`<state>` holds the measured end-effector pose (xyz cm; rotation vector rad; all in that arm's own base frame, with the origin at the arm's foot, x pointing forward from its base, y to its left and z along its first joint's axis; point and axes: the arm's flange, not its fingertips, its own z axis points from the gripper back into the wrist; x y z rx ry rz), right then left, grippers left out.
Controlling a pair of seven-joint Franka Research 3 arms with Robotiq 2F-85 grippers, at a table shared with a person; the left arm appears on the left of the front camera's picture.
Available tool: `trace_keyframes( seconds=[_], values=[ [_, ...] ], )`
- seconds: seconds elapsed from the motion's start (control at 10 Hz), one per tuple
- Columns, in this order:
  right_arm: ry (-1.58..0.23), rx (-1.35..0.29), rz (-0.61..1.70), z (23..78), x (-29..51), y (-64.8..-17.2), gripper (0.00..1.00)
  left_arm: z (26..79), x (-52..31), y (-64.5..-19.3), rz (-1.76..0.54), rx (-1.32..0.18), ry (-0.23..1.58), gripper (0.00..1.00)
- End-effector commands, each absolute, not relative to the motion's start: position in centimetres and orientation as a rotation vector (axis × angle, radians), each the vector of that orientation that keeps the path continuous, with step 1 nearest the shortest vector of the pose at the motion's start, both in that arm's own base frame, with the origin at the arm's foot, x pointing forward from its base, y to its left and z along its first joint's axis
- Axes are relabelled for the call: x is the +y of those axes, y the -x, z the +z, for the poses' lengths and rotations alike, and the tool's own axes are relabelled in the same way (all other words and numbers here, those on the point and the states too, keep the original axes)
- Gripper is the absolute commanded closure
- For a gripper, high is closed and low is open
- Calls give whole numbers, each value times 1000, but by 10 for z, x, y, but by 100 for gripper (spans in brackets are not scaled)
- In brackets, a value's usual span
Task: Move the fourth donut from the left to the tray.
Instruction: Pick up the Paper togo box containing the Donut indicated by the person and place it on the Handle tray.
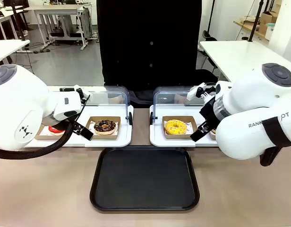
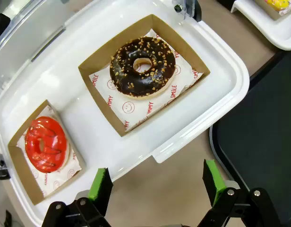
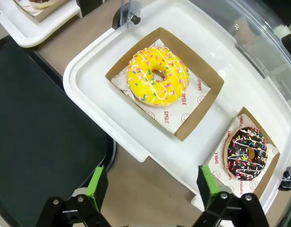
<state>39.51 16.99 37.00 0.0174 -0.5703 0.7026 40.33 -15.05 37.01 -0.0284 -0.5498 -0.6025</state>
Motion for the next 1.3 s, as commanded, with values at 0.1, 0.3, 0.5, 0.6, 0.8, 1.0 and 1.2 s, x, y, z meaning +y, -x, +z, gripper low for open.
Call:
trace_keyframes(
  seconds=[0.1,0.3,0.5,0.6,0.8,1.0,1.2],
  values=[
    [-17,-570,702,370,170,-395,0,370,-151,-403,-603,-550,28,0],
    [-17,-570,702,370,170,-395,0,370,-151,-403,-603,-550,28,0],
    [-17,-570,702,370,170,-395,0,370,-151,-403,-603,-550,28,0],
    [-17,-570,702,370,170,-395,0,370,-151,-403,-603,-550,28,0],
    [-15,-571,708,370,170,-395,0,370,-151,-403,-603,-550,28,0],
    [-146,-604,691,433,143,-390,0,418,-113,-408,-617,-569,165,0],
    [-234,-679,642,490,91,-382,0,470,-42,-410,-592,-614,302,0]
  ],
)
